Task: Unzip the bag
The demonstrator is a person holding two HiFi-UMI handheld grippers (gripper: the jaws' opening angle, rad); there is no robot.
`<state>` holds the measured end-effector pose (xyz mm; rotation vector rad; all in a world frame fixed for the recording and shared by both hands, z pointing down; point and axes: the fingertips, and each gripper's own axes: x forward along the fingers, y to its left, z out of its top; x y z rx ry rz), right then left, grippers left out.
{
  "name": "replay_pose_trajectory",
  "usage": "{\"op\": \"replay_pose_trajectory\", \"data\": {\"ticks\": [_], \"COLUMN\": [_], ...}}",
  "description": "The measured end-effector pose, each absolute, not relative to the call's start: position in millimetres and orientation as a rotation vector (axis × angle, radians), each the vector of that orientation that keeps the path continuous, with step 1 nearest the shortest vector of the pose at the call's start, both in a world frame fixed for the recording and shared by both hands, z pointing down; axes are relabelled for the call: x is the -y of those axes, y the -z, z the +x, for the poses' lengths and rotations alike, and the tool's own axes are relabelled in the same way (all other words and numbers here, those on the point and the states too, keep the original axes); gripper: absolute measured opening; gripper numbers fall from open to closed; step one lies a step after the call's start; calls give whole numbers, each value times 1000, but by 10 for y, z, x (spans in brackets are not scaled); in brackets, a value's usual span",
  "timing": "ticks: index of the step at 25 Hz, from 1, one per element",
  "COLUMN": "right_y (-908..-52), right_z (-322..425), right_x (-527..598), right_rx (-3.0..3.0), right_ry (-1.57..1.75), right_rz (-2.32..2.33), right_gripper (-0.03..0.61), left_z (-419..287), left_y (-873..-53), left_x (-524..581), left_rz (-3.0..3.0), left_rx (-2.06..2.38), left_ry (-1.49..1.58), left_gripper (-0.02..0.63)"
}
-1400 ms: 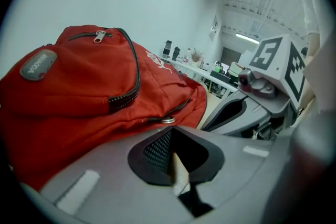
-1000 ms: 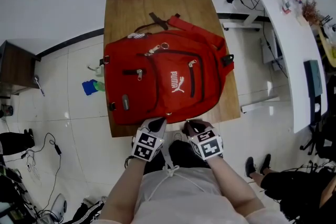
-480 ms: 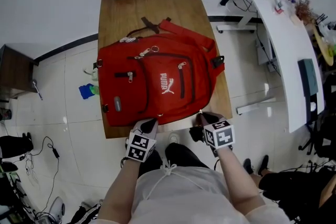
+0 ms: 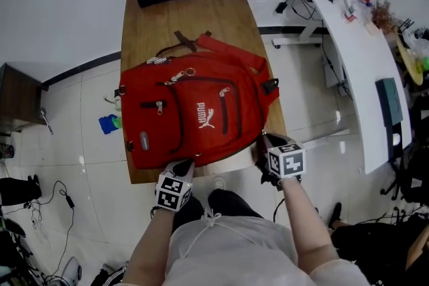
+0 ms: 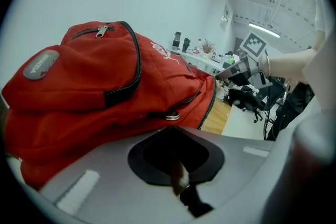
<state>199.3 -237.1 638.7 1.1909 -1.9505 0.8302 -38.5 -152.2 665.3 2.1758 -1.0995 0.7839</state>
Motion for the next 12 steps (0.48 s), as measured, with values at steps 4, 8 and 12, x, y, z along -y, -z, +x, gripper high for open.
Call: {"op": "replay_pose_trajectory", "data": {"ticks": [4, 8, 12], "right_y": [-6293, -6237, -6263], "right_z": [2018, 1977, 2056], "right_x": [2657, 2894, 3020], "right_rx": [1966, 1976, 1949], "right_ry": [-790, -767, -797], "right_rz": [1208, 1221, 1259], "right_gripper": [11, 14, 24], "left_z": [-396, -374, -374], "left_y": [-6644, -6651, -6650], "left_x": [1512, 1519, 1513], "left_rz": [2165, 2160, 2168], "left_rx": [1101, 1091, 1098], "left_ry": [-785, -776, -779], "left_gripper": [6, 6, 6]}}
